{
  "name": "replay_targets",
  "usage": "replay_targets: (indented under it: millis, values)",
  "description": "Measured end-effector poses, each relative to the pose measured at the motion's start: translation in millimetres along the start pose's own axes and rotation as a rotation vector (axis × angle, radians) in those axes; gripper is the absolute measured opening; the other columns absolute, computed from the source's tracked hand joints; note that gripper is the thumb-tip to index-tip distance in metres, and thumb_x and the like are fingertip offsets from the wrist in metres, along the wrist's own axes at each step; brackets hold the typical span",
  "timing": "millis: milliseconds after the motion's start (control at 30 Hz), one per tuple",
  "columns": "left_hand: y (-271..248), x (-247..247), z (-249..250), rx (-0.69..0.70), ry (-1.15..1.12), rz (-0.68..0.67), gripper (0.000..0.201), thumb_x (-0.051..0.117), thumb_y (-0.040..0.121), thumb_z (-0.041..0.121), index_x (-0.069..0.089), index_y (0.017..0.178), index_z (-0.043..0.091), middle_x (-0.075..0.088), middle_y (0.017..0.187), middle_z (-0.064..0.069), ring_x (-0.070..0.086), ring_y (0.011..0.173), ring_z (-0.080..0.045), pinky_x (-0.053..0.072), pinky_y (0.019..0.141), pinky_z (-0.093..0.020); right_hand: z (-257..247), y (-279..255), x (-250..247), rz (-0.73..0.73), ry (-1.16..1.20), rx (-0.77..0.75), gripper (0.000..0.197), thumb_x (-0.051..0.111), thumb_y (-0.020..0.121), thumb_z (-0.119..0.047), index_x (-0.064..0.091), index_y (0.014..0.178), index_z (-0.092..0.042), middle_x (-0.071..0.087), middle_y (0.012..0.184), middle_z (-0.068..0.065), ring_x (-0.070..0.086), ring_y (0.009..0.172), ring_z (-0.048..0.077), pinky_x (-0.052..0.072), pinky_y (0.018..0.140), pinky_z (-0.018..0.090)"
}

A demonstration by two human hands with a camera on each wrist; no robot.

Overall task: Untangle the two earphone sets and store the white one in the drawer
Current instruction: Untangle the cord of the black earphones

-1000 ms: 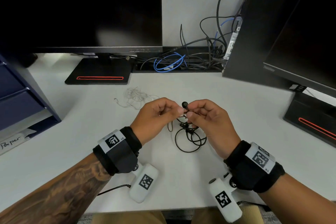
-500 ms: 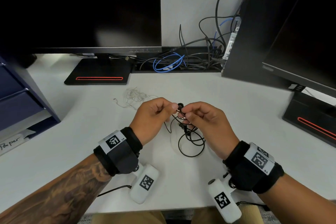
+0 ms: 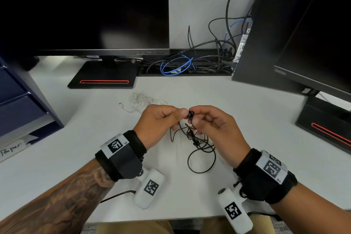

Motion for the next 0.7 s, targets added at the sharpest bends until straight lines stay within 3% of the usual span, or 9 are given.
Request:
replay_targets:
  millis: [67,167,267,367,433,500,600,700]
  values:
    - [0,-1,2,0.006,0.010,-0.001,0.015,0.068,0.081,0.038,0.079,0.073,0.031,0.060,0.057,-0.005,0.055,0.059,-0.013,0.049,0.066,-0.021,0,0,0,0.001,0.023,0.008,0.029,0.077,0.083,-0.018,0.072,0.111,-0.016,0.073,0.093,-0.001,0.068,0.084,0.014,0.057,0.076,0.029]
    - [-2,1,3,0.003,0.026,-0.012,0.024,0.064,0.086,0.038,0.078,0.069,0.030,0.058,0.056,-0.008,0.054,0.058,-0.014,0.048,0.067,-0.022,3,0,0,0.015,-0.024,0.012,0.027,0.077,0.082,-0.016,0.075,0.108,-0.021,0.072,0.092,0.001,0.067,0.080,0.020,0.062,0.079,0.041]
    - [-1,0,0,-0.008,0.027,0.019,0.036,0.058,0.090,0.041,0.079,0.079,0.014,0.058,0.058,-0.018,0.053,0.058,-0.015,0.048,0.067,-0.022,2,1,-1,0.018,-0.101,0.010,0.022,0.070,0.092,-0.009,0.075,0.112,-0.017,0.077,0.095,-0.004,0.065,0.079,0.011,0.058,0.076,0.030]
    - [0,-5,3,0.017,0.055,0.072,0.041,0.056,0.091,0.045,0.076,0.071,0.016,0.058,0.069,-0.030,0.050,0.060,-0.017,0.046,0.066,-0.024,1,0,1,-0.025,-0.178,0.009,0.020,0.062,0.099,-0.019,0.076,0.113,-0.021,0.074,0.089,-0.007,0.061,0.076,0.011,0.054,0.074,0.028]
    - [0,-6,2,0.012,0.067,0.078,0.042,0.056,0.093,0.042,0.073,0.069,0.012,0.057,0.066,-0.026,0.049,0.060,-0.016,0.045,0.065,-0.023,2,0,2,-0.039,-0.205,0.002,0.022,0.058,0.101,-0.024,0.078,0.111,-0.027,0.070,0.083,-0.004,0.059,0.075,0.012,0.053,0.074,0.029]
    - [0,-4,-1,-0.002,0.079,0.068,0.042,0.057,0.094,0.038,0.072,0.068,0.009,0.055,0.061,-0.018,0.048,0.059,-0.015,0.044,0.064,-0.022,2,0,4,-0.048,-0.188,-0.005,0.023,0.058,0.101,-0.025,0.079,0.109,-0.031,0.072,0.091,0.002,0.063,0.083,0.012,0.053,0.077,0.029]
    - [3,-5,-8,-0.030,0.091,0.067,0.042,0.059,0.094,0.037,0.071,0.067,0.008,0.055,0.057,-0.007,0.048,0.057,-0.014,0.043,0.063,-0.025,2,1,2,-0.031,-0.086,0.012,0.023,0.060,0.100,-0.013,0.077,0.111,-0.021,0.075,0.099,-0.004,0.066,0.090,0.007,0.052,0.079,0.024]
    - [4,-7,-14,-0.062,0.100,0.066,0.042,0.059,0.095,0.036,0.068,0.058,0.020,0.061,0.062,-0.014,0.049,0.056,-0.013,0.043,0.062,-0.025,1,3,-3,0.013,0.010,-0.001,0.020,0.067,0.094,-0.007,0.073,0.111,-0.016,0.073,0.092,-0.008,0.064,0.085,0.009,0.052,0.078,0.024]
Point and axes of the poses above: each hand's wrist, its own y-axis towards the middle knuckle, its own x-axis out of the palm, z = x × y, the point moved 9 cm from there along y, towards the middle knuckle
